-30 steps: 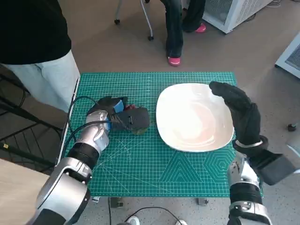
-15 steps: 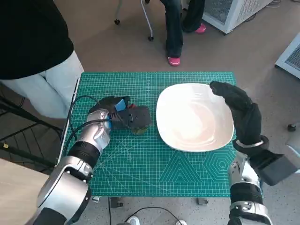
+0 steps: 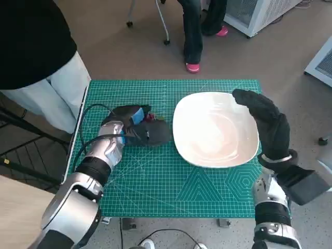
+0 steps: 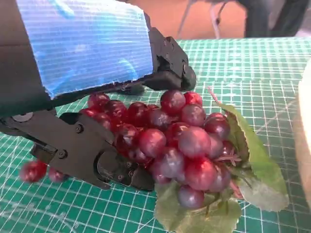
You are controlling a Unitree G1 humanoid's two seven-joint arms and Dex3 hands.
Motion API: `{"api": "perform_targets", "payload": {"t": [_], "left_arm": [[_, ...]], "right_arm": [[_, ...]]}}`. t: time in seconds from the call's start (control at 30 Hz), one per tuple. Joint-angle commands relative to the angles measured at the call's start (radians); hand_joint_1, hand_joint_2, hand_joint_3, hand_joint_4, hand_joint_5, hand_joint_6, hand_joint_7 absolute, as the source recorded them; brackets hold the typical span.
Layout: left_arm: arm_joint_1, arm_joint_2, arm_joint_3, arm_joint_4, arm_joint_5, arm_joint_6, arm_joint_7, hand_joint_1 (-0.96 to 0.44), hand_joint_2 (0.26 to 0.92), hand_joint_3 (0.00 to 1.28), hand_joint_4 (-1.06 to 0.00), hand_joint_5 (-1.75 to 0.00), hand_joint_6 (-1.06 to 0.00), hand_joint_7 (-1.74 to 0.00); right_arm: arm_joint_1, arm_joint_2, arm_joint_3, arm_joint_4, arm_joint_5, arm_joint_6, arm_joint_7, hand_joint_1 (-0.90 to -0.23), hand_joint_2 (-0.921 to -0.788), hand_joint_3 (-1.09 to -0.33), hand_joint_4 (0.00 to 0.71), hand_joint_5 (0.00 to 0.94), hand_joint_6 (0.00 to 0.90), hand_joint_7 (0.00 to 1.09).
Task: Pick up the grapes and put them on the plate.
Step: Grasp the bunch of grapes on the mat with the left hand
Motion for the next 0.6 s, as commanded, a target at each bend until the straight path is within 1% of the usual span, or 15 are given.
{"api": "perform_targets", "payload": {"t": [0.03, 0.1, 0.13, 0.2, 0.23, 0.3, 0.37, 0.6], "left_arm": [[0.003, -0.012, -0.054, 0.032, 0.051, 0.012, 0.033, 0.07, 0.869, 0.08, -0.56, -1.15, -0.69, -0.38], [0.001, -0.016, -0.069, 0.041, 0.064, 0.025, 0.039, 0.05, 0.894, 0.13, -0.56, -1.26, -0.61, -0.74], [0.0, -0.018, -0.076, 0.044, 0.069, 0.031, 0.042, 0.03, 0.903, 0.15, -0.55, -1.3, -0.58, -0.9], [0.0, -0.022, -0.087, 0.05, 0.079, 0.041, 0.044, 0.02, 0.912, 0.18, -0.52, -1.34, -0.54, -1.09], [-0.001, -0.024, -0.092, 0.053, 0.083, 0.047, 0.044, 0.01, 0.915, 0.19, -0.51, -1.34, -0.53, -1.16], [-0.002, -0.027, -0.1, 0.058, 0.089, 0.055, 0.041, 0.01, 0.918, 0.2, -0.48, -1.33, -0.53, -1.27], [-0.005, -0.029, -0.104, 0.062, 0.089, 0.06, 0.037, 0.0, 0.919, 0.21, -0.46, -1.33, -0.53, -1.31], [-0.008, -0.027, -0.095, 0.059, 0.065, 0.056, 0.033, 0.0, 0.921, 0.21, -0.44, -1.33, -0.54, -1.35]], "right_arm": [[0.026, -0.003, 0.004, -0.003, 0.001, 0.022, 0.008, -0.486, -0.921, -0.527, 0.365, 0.001, 0.325, 0.0], [0.027, -0.005, 0.004, -0.005, 0.002, 0.023, 0.008, -0.486, -0.921, -0.527, 0.365, 0.001, 0.326, 0.0], [0.027, -0.005, 0.004, -0.006, 0.001, 0.024, 0.007, -0.486, -0.921, -0.527, 0.366, 0.001, 0.326, 0.0], [0.029, -0.007, 0.004, -0.008, 0.002, 0.024, 0.007, -0.486, -0.921, -0.527, 0.366, 0.001, 0.327, 0.0], [0.029, -0.008, 0.004, -0.008, 0.001, 0.025, 0.007, -0.486, -0.921, -0.526, 0.366, 0.001, 0.327, 0.0], [0.03, -0.009, 0.004, -0.009, 0.001, 0.024, 0.006, -0.486, -0.921, -0.526, 0.366, 0.001, 0.327, 0.0], [0.031, -0.01, 0.004, -0.01, -0.001, 0.024, 0.003, -0.486, -0.921, -0.526, 0.366, 0.001, 0.327, 0.0], [0.031, -0.011, 0.007, -0.015, -0.009, 0.024, -0.007, -0.483, -0.921, -0.527, 0.365, 0.0, 0.327, 0.0]]}}
